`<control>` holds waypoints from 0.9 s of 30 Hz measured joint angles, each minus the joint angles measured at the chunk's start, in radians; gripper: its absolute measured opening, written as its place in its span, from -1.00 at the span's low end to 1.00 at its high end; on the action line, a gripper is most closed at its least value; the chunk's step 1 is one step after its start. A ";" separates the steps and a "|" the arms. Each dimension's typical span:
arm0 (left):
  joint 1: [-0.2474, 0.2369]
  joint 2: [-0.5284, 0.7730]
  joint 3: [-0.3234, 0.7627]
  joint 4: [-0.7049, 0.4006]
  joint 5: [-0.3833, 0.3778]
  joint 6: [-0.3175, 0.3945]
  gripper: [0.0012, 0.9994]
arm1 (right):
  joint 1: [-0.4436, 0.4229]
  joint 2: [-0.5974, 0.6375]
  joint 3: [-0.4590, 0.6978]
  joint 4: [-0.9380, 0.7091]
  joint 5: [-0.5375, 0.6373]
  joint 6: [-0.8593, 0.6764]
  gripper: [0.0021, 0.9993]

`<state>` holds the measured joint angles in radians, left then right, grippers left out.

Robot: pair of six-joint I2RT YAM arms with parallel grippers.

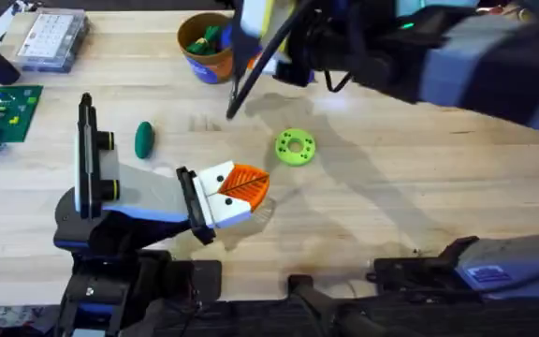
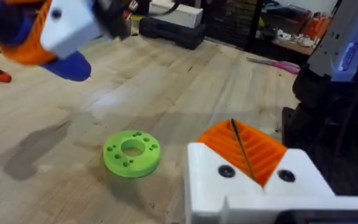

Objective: Pick up the gripper from the table and insert it into the empty holder that is missing its gripper. Then pick up a screw, insert it into the mounting hole, and use the screwdriver to tighten it. Finally, clean up the table by picking up the vegetable and placing it into the bucket.

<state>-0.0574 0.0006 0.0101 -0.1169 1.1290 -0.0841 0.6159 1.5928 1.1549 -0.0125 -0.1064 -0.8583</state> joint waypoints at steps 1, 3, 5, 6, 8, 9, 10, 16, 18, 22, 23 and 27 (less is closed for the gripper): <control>0.000 0.000 0.000 0.000 0.000 0.000 -0.97 | -0.006 0.026 0.000 0.003 0.027 -0.038 -0.91; 0.000 0.000 0.000 0.000 0.000 0.000 -0.97 | -0.027 0.084 0.000 0.024 0.079 -0.122 -0.91; 0.000 0.000 0.000 0.000 0.000 0.000 -0.97 | -0.053 0.137 0.000 0.054 0.115 -0.187 -0.91; 0.000 0.000 0.000 0.000 0.000 0.000 -0.97 | -0.068 0.166 0.000 0.080 0.130 -0.218 -0.91; 0.000 0.000 0.000 0.000 -0.001 0.000 -0.97 | -0.102 0.219 0.000 0.133 0.151 -0.265 -0.91; 0.000 0.000 0.000 0.000 -0.001 0.000 -0.97 | -0.119 0.245 0.000 0.164 0.159 -0.283 -0.91; 0.000 0.000 0.000 0.000 0.000 0.000 -0.97 | -0.133 0.266 0.000 0.188 0.166 -0.300 -0.91; 0.000 0.000 0.000 0.000 -0.003 0.000 -0.97 | -0.219 0.389 0.001 0.305 0.183 -0.386 -0.91; 0.000 0.000 0.000 0.000 -0.004 0.000 -0.97 | -0.235 0.424 0.001 0.310 0.191 -0.435 -0.91; 0.000 0.000 0.000 0.001 -0.007 0.000 -0.97 | -0.243 0.457 0.008 0.322 0.199 -0.530 -0.91; 0.000 0.000 0.000 0.001 -0.008 0.000 -0.97 | -0.242 0.460 0.009 0.323 0.197 -0.546 -0.91; 0.000 0.000 0.000 0.001 -0.013 0.000 -0.97 | -0.241 0.462 0.014 0.315 0.199 -0.582 -0.91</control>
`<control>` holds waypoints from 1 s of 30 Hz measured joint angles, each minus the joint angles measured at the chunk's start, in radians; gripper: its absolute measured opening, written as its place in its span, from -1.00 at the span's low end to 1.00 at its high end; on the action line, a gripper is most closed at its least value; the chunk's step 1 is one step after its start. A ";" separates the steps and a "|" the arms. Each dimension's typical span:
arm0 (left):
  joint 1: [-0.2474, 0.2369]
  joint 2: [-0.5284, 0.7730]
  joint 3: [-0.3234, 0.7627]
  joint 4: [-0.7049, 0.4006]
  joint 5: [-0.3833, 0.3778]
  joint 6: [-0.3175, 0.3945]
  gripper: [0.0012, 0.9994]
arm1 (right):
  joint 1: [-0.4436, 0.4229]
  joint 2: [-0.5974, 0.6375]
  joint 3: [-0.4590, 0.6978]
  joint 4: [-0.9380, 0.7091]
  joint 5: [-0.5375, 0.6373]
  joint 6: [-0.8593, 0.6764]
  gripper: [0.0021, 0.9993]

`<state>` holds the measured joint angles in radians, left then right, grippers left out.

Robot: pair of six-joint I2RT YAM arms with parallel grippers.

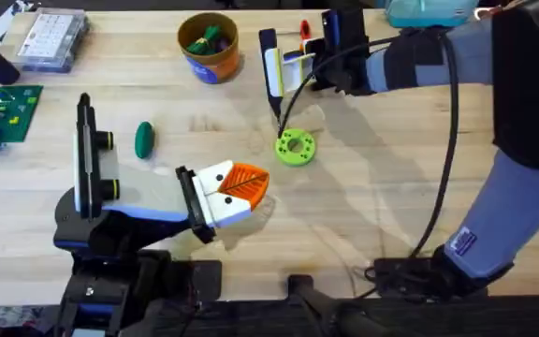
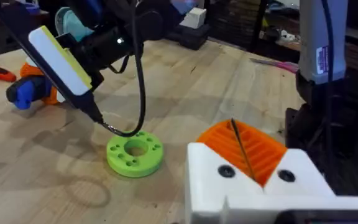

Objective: Pick up the gripper from the table and insert it into the empty holder that is missing its gripper. Then pick up a screw, insert it into the mounting hole, and use the screwdriver to tighten it. Finally, clean up the table by picking up the vegetable and placing it into the bucket.

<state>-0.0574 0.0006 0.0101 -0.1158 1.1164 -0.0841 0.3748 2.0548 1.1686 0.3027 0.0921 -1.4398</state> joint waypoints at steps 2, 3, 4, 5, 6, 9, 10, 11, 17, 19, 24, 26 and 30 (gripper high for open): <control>0.000 0.000 0.000 0.000 -0.003 0.000 -0.97 | 0.000 0.000 0.003 -0.007 0.000 -0.008 -0.91; 0.000 0.000 0.000 0.000 -0.003 0.000 -0.97 | 0.001 0.000 0.005 -0.011 0.000 -0.010 -0.91; 0.000 0.000 0.000 0.000 -0.004 0.000 -0.97 | 0.001 0.000 0.008 -0.018 0.000 -0.013 -0.91; 0.000 0.000 0.000 0.001 -0.006 0.000 -0.97 | 0.001 0.001 0.011 -0.024 0.000 -0.019 -0.91; 0.000 0.000 0.000 0.001 -0.007 0.000 -0.97 | 0.001 0.000 0.014 -0.032 0.000 -0.027 -0.91; 0.000 0.000 0.000 0.002 -0.010 0.000 -0.97 | 0.001 0.000 0.026 -0.058 -0.003 -0.051 -0.67; 0.000 0.000 0.000 0.002 -0.011 0.000 -0.97 | 0.001 -0.001 0.029 -0.060 -0.003 -0.057 -0.36; 0.000 0.000 0.000 0.002 -0.011 0.000 -0.97 | 0.001 -0.001 0.033 -0.062 -0.003 -0.060 -0.10; 0.000 0.000 0.000 0.003 -0.013 0.000 -0.97 | 0.010 -0.015 0.067 -0.099 0.014 -0.038 0.99; 0.000 0.000 0.000 0.003 -0.014 0.000 -0.97 | 0.016 -0.024 0.069 -0.134 0.024 -0.028 0.99; 0.000 0.000 0.000 0.003 -0.013 0.000 -0.97 | 0.037 -0.052 0.072 -0.234 0.042 0.005 0.99; 0.000 0.000 0.000 0.003 -0.014 0.000 -0.97 | 0.044 -0.054 0.072 -0.244 0.052 0.024 0.99; 0.000 0.000 0.000 0.003 -0.013 0.000 -0.97 | 0.046 -0.055 0.075 -0.271 0.065 0.074 0.99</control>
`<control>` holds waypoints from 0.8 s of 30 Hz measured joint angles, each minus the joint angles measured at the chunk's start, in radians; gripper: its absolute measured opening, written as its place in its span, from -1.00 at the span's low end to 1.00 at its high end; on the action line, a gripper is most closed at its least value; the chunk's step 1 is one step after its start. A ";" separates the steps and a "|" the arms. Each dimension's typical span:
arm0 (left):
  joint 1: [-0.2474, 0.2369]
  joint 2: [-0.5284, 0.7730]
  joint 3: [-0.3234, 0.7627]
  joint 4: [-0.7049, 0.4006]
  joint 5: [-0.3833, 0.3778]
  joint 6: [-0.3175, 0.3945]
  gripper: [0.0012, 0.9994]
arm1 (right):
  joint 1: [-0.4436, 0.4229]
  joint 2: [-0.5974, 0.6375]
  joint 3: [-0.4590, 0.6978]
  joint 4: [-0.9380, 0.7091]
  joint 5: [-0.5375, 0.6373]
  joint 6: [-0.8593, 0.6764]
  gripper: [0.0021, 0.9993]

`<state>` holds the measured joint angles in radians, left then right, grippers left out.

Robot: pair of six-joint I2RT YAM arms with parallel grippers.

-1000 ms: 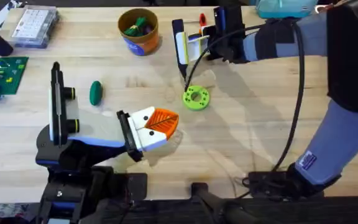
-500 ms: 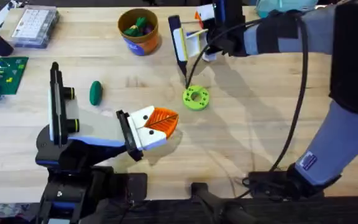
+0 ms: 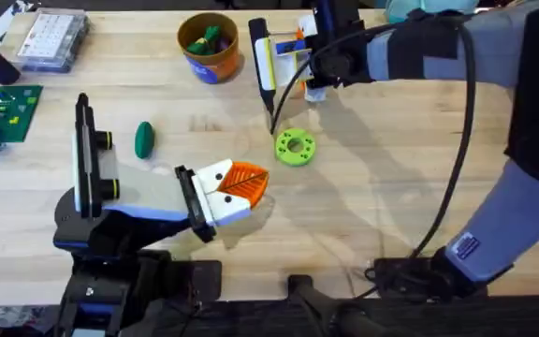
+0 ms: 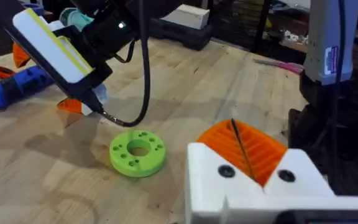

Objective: Pick up the gripper from the table and insert it into the empty holder that is missing its gripper. Then pick up a screw, insert it into the mounting hole, and use the screwdriver to tighten it. Finally, clean up the table by picking up the vegetable and placing it into the bucket.

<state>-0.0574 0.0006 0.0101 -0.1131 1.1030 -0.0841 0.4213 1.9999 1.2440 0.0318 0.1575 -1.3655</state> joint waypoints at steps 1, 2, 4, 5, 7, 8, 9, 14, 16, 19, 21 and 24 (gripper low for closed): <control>0.000 0.000 0.000 0.000 0.000 0.000 -0.97 | 0.002 -0.002 0.004 -0.016 0.002 0.008 0.99; 0.000 0.000 0.000 0.000 0.000 0.000 -0.97 | 0.004 -0.005 0.006 -0.034 0.003 0.015 0.99; 0.000 0.000 0.000 0.000 0.000 0.000 -0.97 | 0.008 -0.011 0.008 -0.067 0.003 0.026 0.99; 0.000 0.000 0.000 0.000 0.000 0.000 -0.97 | 0.010 -0.014 0.009 -0.077 0.004 0.029 0.99; 0.000 0.000 0.000 0.000 0.000 0.000 -0.97 | 0.011 -0.015 0.009 -0.082 0.005 0.034 0.99; 0.000 0.000 0.000 0.000 0.000 0.000 -0.97 | 0.011 -0.015 0.009 -0.082 0.005 0.036 0.99; 0.000 0.000 0.000 0.000 0.000 0.000 -0.97 | 0.011 -0.015 0.009 -0.082 0.005 0.036 0.99; 0.000 0.000 0.000 0.000 0.000 0.000 -0.97 | 0.011 -0.015 0.009 -0.082 0.005 0.036 0.99; 0.000 0.000 0.000 0.000 0.000 0.000 -0.97 | 0.011 -0.015 0.009 -0.082 0.005 0.036 0.99; 0.000 0.000 0.000 0.000 0.000 0.000 -0.97 | 0.011 -0.015 0.009 -0.082 0.005 0.036 0.99; 0.000 0.000 0.000 0.000 0.000 0.000 -0.97 | 0.011 -0.015 0.009 -0.082 0.005 0.036 0.99; 0.000 0.000 0.000 0.000 0.000 0.000 -0.97 | 0.011 -0.015 0.009 -0.082 0.005 0.036 0.99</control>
